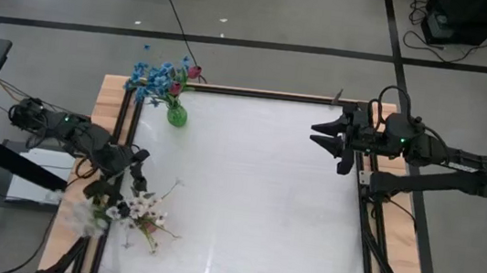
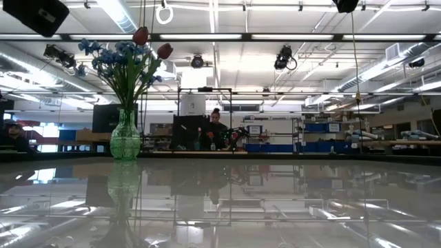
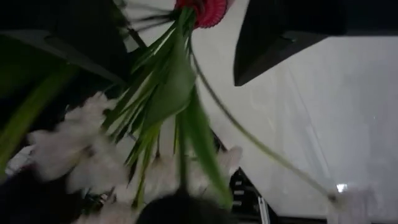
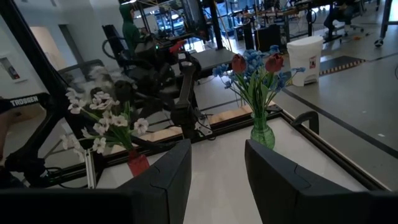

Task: Sort flowers into vase by color
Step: Put the black flower into the red vase

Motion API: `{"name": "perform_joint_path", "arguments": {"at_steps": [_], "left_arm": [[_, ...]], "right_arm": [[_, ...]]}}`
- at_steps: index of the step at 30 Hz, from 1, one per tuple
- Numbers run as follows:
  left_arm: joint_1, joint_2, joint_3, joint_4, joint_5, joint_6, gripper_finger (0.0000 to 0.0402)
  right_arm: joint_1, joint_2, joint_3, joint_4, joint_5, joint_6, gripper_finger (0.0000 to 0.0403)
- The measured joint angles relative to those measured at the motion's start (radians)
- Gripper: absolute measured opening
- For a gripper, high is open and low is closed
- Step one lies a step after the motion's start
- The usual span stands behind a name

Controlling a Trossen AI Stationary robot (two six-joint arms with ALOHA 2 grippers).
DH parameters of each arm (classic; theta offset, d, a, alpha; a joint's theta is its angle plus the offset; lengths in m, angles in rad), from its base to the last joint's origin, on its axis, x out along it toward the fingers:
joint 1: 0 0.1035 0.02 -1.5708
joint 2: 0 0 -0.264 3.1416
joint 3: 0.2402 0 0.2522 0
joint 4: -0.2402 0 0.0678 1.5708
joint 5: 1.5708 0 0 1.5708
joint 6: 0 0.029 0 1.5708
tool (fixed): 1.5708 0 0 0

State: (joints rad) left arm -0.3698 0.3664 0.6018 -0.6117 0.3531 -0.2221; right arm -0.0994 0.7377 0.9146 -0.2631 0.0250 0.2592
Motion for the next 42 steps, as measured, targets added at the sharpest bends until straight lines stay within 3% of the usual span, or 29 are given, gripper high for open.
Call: {"name": "perform_joint_path", "arguments": {"at_steps": [6,10,16,22,24,36,42], "left_arm": [[0.009,0.01,0.07,-0.062,0.0,-0.004,0.0362],[0.023,0.045,0.081,-0.07,-0.03,-0.066,0.0383],[0.037,0.101,0.082,-0.067,-0.059,-0.072,0.0384],[0.037,0.098,0.082,-0.185,-0.034,0.117,0.0384],[0.037,0.101,0.082,-0.185,-0.034,0.115,0.0384],[0.037,0.137,0.082,-0.222,-0.002,-0.169,0.036],[0.037,0.157,0.169,-0.422,0.009,-0.236,0.0359]], "right_arm": [[0.0,0.0,0.0,0.0,0.0,0.0,0.0159],[0.0,0.0,0.0,0.0,0.0,0.0,0.0159],[0.0,0.0,0.0,0.0,0.0,0.0,0.0159],[0.0,0.0,0.0,0.0,0.0,0.0,0.0159],[0.0,0.0,0.0,0.0,0.0,0.0,0.0159],[0.0,0.0,0.0,0.0,0.0,0.0,0.0159],[0.0,0.0,0.0,0.0,0.0,0.0,0.0159]]}}
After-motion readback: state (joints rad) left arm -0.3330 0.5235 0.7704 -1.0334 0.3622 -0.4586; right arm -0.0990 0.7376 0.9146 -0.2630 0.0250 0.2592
